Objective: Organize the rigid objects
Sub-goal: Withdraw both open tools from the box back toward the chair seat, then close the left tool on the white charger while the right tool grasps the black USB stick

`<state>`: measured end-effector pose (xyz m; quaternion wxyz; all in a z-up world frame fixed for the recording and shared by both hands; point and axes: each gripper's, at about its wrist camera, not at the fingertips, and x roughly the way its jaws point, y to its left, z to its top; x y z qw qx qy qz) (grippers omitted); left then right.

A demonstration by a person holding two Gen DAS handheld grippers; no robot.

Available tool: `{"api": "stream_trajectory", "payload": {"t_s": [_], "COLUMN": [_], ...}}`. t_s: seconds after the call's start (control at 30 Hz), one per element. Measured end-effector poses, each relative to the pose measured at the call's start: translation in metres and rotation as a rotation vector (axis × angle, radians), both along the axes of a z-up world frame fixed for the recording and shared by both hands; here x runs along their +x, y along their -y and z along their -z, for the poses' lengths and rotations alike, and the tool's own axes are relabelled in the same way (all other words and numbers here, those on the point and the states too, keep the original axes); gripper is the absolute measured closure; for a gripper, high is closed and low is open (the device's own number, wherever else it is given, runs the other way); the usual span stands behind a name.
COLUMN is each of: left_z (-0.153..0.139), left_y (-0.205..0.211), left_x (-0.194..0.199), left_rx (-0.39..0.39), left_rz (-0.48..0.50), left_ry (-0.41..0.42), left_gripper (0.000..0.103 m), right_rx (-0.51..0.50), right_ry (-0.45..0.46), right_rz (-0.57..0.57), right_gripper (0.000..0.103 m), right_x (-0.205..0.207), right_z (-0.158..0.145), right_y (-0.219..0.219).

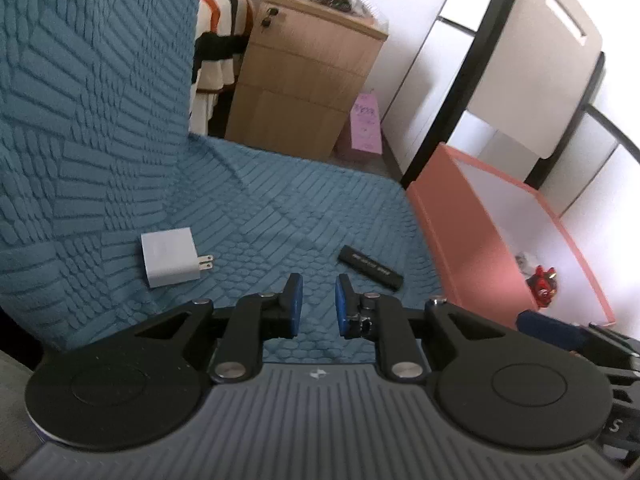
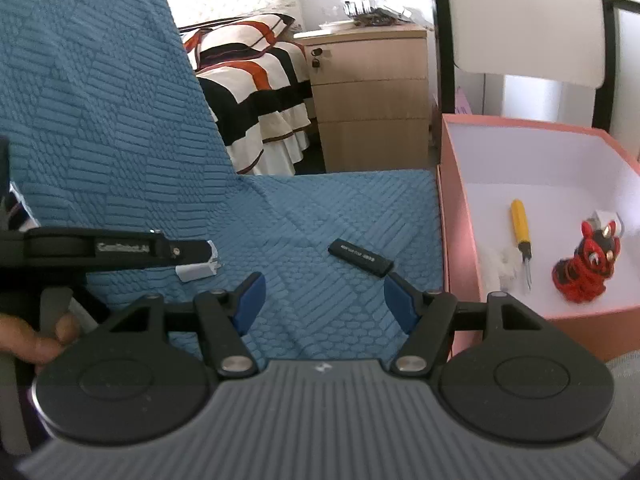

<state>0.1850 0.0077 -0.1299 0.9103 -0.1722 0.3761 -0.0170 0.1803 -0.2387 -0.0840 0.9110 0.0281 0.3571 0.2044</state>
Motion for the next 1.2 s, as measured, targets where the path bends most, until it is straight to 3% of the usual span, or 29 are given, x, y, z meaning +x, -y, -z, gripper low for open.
{"api": "stream_trajectory", "payload": {"t_s": [0.23,0.37,0.4,0.77,1.03,1.2], "left_z": [0.018,0.029,0.031,0.055,0.068,0.073], "left_y": [-0.007,-0.012,-0.013,-0.033,-0.035,-0.032], "left_x": [0.019,0.032,0.034,0.054,0.061,0.068], "left_rx": [0.006,0.018,0.024,0.018,0.122,0.234], "left_rz": [-0.020,-0.046,-0.054,-0.154,-0.191,-0.213], "left_ry": [-0.050,-0.078,-0.080,-0.158,-0.195,-0.204], "left_gripper": [0.082,0.057,0.055,0.053,0.052,0.042], "right_rx": [-0.037,-0.040,-0.043,-0.099,-0.130,-0.166], "right_ry": [0.000,-0.022,-0.028,-0.042,-0.096,-0.147], "right_rz": [-0.047,-0.061,-0.063,-0.124,-0.128,-0.115], "right_gripper": [0.035,0.035,0.035,0.035,0.035,0.036], "right_x": [0.014,0.027,0.030,0.070,0.104,0.125], "right_z": [0.010,0.018,0.020,0.040,0.061,0.079], "right_y": [-0.010,-0.012,-0.012,-0.034,-0.045,-0.051]}}
